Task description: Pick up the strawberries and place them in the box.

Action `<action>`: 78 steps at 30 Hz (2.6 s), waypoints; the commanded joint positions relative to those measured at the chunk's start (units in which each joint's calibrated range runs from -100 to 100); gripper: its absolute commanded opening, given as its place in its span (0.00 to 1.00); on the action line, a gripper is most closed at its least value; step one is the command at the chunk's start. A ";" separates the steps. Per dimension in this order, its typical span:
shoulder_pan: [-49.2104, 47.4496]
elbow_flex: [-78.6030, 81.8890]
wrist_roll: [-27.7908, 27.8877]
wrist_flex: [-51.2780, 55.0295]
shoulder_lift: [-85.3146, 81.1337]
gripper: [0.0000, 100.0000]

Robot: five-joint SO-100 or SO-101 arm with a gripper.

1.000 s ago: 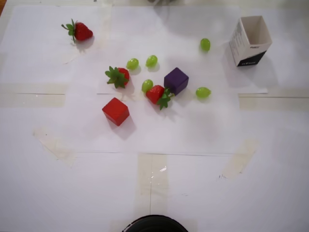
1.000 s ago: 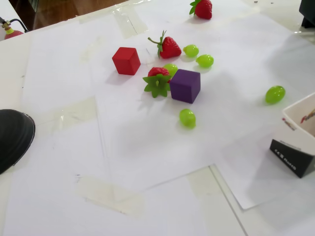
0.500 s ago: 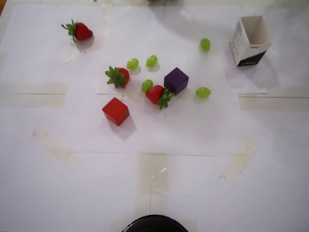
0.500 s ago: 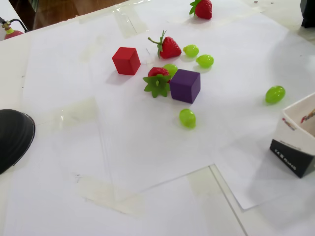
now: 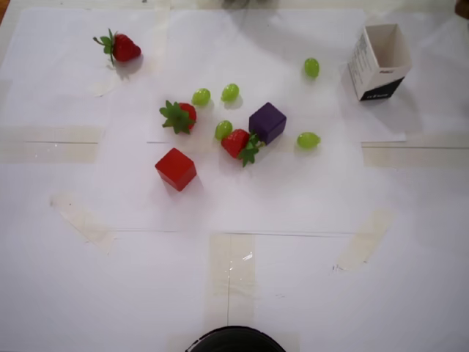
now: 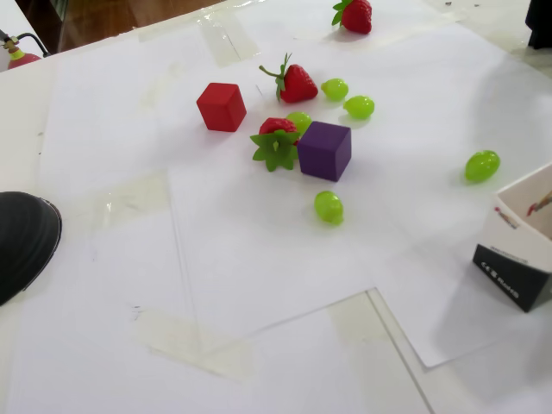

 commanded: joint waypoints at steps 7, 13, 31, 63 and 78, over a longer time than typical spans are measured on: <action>-3.25 4.22 -9.47 -10.28 2.94 0.15; -3.99 6.77 -8.74 -14.04 6.21 0.21; -0.38 14.40 -9.57 -22.21 10.85 0.23; -2.07 14.59 -11.58 -27.11 19.02 0.22; -1.78 14.59 -11.33 -27.11 16.87 0.16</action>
